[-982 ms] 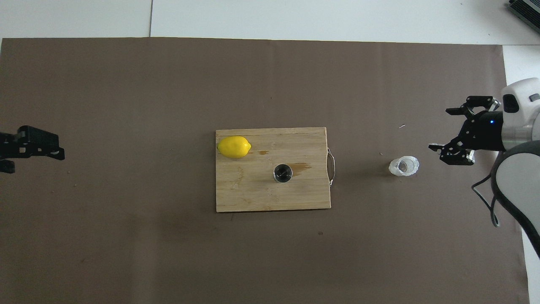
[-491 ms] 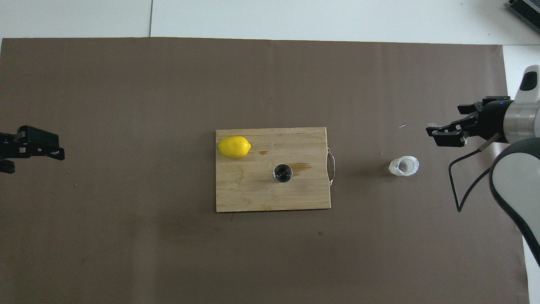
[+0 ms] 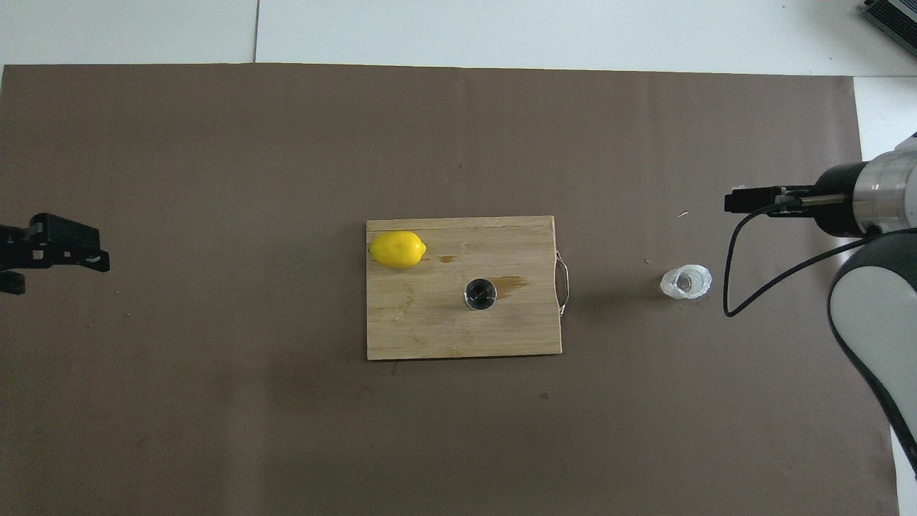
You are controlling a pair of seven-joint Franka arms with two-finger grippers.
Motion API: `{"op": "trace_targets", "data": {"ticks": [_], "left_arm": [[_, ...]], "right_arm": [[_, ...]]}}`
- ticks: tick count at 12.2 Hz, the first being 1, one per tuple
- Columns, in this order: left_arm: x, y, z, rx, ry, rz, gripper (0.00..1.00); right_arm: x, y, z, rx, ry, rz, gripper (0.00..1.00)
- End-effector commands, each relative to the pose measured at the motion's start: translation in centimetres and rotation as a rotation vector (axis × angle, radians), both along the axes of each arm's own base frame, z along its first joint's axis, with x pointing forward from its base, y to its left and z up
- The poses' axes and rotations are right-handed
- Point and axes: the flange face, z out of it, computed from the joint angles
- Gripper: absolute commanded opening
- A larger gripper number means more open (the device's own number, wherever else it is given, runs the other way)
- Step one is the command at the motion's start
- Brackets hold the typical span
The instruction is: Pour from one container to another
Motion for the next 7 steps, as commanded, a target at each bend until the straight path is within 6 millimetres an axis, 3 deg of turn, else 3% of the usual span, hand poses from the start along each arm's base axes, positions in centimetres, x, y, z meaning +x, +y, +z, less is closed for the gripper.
{"op": "trace_targets", "data": {"ticks": [1, 5, 7], "left_arm": [[-0.7, 0.4, 0.5, 0.015, 0.001, 0.0, 1.0], [-0.7, 0.4, 0.5, 0.015, 0.001, 0.0, 1.0], [-0.7, 0.4, 0.5, 0.015, 0.001, 0.0, 1.0]], "right_arm": [[-1.1, 2.1, 3.4, -0.035, 0.05, -0.15, 1.0], [-2.1, 3.0, 8.3, -0.039, 0.09, -0.156, 1.0], [-1.3, 2.4, 8.2, -0.035, 0.101, -0.162, 1.0]]}}
